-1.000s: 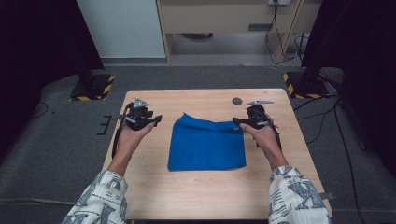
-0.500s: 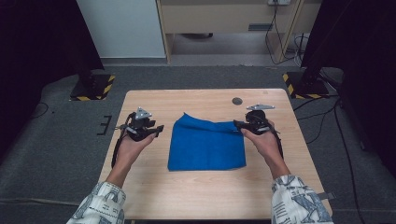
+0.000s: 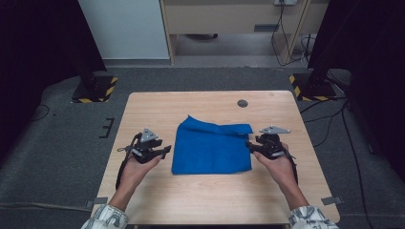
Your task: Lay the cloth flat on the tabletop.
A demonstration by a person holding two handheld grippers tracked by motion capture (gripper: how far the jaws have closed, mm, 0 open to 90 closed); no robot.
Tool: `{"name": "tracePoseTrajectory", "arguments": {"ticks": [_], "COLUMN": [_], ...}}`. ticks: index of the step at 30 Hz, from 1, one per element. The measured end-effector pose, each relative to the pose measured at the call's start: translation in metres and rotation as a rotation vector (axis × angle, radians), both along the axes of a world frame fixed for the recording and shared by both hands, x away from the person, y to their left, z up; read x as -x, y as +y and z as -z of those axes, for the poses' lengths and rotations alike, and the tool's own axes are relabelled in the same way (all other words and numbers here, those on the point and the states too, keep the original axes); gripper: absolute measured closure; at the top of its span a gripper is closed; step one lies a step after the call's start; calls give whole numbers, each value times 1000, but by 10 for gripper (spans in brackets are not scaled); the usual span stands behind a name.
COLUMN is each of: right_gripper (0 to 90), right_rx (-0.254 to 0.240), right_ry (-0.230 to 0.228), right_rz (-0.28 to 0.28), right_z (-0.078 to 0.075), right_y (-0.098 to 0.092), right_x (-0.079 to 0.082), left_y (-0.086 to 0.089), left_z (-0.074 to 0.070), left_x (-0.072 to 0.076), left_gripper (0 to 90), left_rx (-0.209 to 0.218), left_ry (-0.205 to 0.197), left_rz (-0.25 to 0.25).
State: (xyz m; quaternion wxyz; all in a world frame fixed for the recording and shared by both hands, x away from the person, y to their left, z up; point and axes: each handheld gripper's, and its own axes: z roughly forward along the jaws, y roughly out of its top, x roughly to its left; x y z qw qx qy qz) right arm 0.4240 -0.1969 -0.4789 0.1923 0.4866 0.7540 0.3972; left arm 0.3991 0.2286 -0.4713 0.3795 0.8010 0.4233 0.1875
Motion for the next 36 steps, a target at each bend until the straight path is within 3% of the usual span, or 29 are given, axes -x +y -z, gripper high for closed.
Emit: {"name": "tracePoseTrajectory", "arguments": {"ticks": [12, 18, 36], "right_gripper": [539, 520, 373], "right_rx": [-5, -8, 13], "right_ry": [10, 26, 69], "right_rz": [-42, -44, -81], "right_z": [20, 34, 52], "right_y": [-4, -3, 6], "right_x": [41, 50, 60], "left_y": [-6, -9, -16], "left_z": [24, 34, 49], "left_x": [34, 39, 40], "left_gripper": [475, 446, 342], "left_rx": [-8, -2, -12], "left_ry": [17, 28, 52], "left_rz": [53, 59, 64]}}
